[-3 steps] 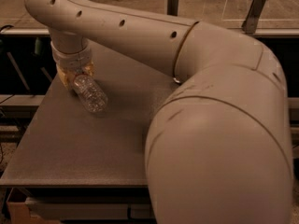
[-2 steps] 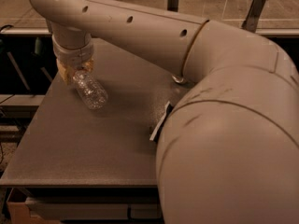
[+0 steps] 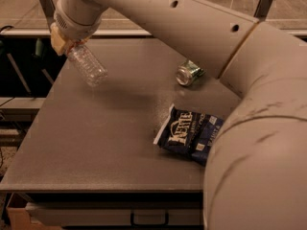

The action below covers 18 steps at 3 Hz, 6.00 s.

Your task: Place water bottle upright

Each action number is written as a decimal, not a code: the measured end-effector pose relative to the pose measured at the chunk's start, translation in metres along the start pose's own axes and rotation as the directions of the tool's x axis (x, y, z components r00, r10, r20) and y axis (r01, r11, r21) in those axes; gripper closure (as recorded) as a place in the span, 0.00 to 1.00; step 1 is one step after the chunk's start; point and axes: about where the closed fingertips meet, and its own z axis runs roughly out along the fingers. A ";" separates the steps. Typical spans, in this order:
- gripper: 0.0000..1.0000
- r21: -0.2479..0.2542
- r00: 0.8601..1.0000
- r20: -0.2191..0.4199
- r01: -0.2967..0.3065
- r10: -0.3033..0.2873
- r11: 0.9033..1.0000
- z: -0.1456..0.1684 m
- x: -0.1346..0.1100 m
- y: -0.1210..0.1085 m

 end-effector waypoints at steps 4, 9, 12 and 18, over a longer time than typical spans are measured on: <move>1.00 -0.205 0.863 0.500 0.205 -0.078 0.957 -0.067 -0.080 0.014; 1.00 -0.028 0.596 0.793 0.247 -0.129 0.969 -0.041 -0.022 0.013; 1.00 -0.064 0.580 0.807 0.271 -0.110 0.960 -0.038 0.004 0.020; 0.13 -0.101 0.614 0.787 0.239 -0.069 0.966 -0.032 0.036 0.037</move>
Offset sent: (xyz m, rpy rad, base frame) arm -0.0103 0.0080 0.1426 0.4767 -0.7508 0.6790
